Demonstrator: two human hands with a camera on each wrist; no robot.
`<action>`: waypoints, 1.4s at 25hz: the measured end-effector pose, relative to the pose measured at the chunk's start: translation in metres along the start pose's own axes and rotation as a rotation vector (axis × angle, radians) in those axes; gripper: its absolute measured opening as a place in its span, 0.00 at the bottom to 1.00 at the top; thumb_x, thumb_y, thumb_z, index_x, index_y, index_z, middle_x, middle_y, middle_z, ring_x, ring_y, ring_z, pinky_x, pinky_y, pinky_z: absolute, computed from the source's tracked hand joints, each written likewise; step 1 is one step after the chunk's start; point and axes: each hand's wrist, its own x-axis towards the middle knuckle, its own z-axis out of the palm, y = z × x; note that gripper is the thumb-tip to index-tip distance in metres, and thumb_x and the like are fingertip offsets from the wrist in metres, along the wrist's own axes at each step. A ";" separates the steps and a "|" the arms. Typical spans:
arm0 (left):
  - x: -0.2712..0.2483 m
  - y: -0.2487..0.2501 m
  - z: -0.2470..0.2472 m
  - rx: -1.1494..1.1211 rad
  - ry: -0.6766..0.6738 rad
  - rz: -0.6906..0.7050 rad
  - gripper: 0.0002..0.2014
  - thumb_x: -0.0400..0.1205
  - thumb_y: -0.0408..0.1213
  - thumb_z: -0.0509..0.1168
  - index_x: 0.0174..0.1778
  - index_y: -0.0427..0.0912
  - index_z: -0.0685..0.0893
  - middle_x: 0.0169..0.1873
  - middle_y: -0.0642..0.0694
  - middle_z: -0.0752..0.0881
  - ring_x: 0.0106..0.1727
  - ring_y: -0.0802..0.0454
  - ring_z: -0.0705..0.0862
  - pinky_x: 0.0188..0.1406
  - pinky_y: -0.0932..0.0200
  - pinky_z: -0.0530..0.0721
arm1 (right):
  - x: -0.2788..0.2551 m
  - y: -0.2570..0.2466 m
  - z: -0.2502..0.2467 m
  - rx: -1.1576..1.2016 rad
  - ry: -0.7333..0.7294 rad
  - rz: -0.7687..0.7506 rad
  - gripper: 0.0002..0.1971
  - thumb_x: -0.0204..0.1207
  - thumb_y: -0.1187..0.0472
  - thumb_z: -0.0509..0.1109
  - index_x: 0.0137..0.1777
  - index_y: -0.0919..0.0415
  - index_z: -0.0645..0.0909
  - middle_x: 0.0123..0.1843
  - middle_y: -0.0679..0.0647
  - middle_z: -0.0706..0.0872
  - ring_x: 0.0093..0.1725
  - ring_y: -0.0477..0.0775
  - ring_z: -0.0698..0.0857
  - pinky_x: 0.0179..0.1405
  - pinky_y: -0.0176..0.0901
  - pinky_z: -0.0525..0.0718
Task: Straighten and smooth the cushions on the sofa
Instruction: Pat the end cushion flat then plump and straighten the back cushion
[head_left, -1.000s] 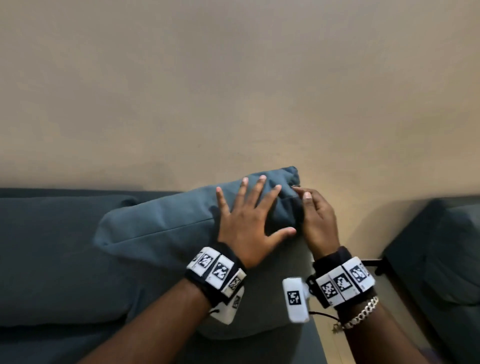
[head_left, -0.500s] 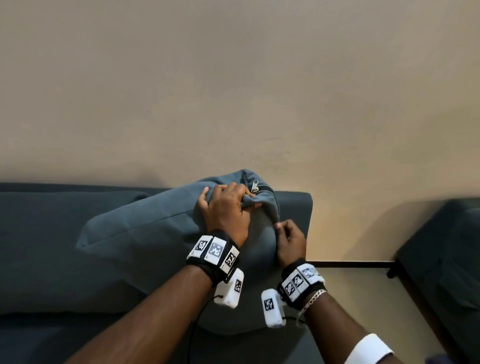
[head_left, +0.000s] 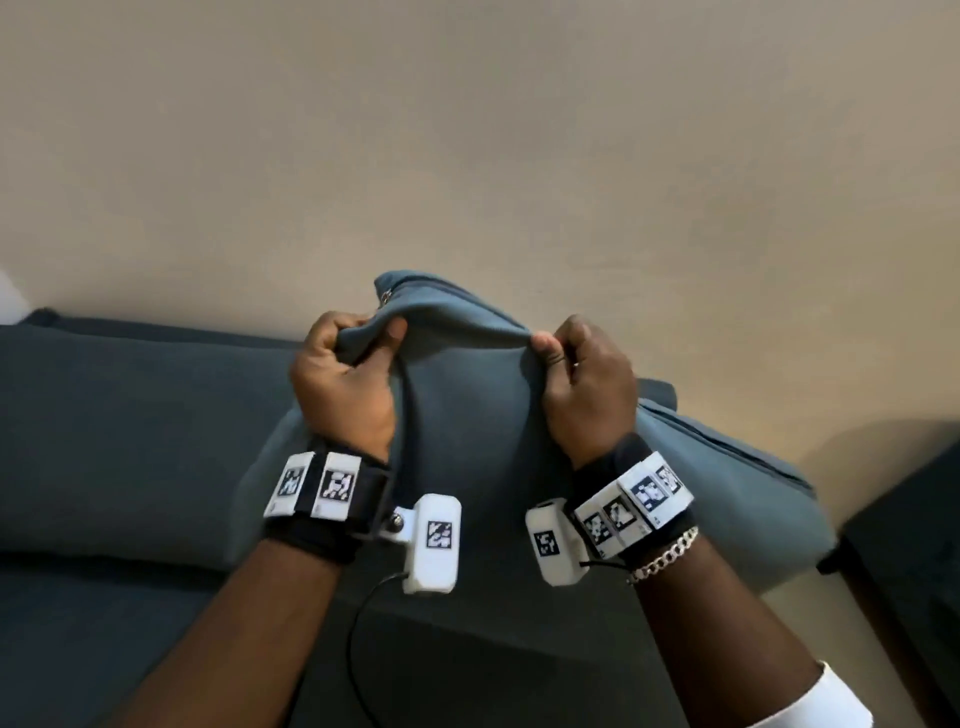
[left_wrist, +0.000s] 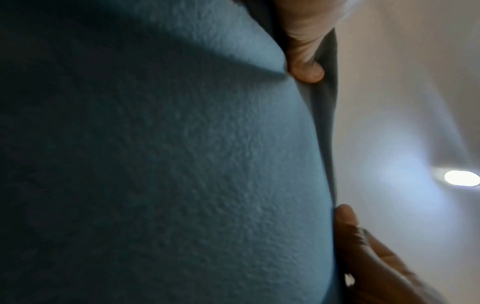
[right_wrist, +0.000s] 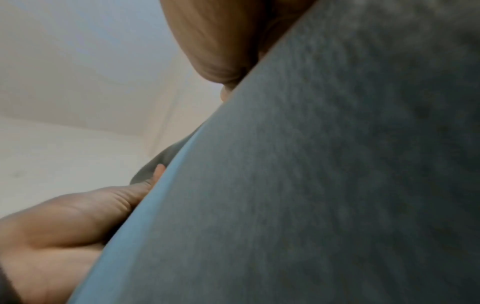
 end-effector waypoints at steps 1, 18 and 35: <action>-0.010 -0.025 -0.021 0.062 0.004 -0.073 0.14 0.76 0.34 0.80 0.35 0.50 0.81 0.30 0.61 0.85 0.32 0.70 0.79 0.40 0.62 0.80 | -0.013 0.001 0.016 -0.057 -0.069 -0.024 0.15 0.87 0.46 0.66 0.41 0.52 0.73 0.37 0.47 0.78 0.39 0.57 0.77 0.35 0.49 0.69; -0.166 -0.143 0.028 0.983 -1.347 -0.102 0.36 0.80 0.56 0.58 0.87 0.64 0.57 0.88 0.55 0.62 0.90 0.51 0.52 0.83 0.24 0.36 | -0.181 0.131 0.053 -0.097 -0.904 0.195 0.24 0.79 0.64 0.68 0.76 0.56 0.81 0.76 0.56 0.84 0.77 0.61 0.81 0.75 0.57 0.78; -0.194 -0.120 0.126 1.221 -1.271 0.149 0.21 0.81 0.67 0.63 0.59 0.58 0.86 0.58 0.56 0.87 0.67 0.49 0.79 0.52 0.48 0.65 | -0.117 0.268 -0.109 -0.161 0.032 0.880 0.18 0.79 0.48 0.79 0.34 0.56 0.78 0.36 0.54 0.87 0.44 0.67 0.87 0.43 0.48 0.76</action>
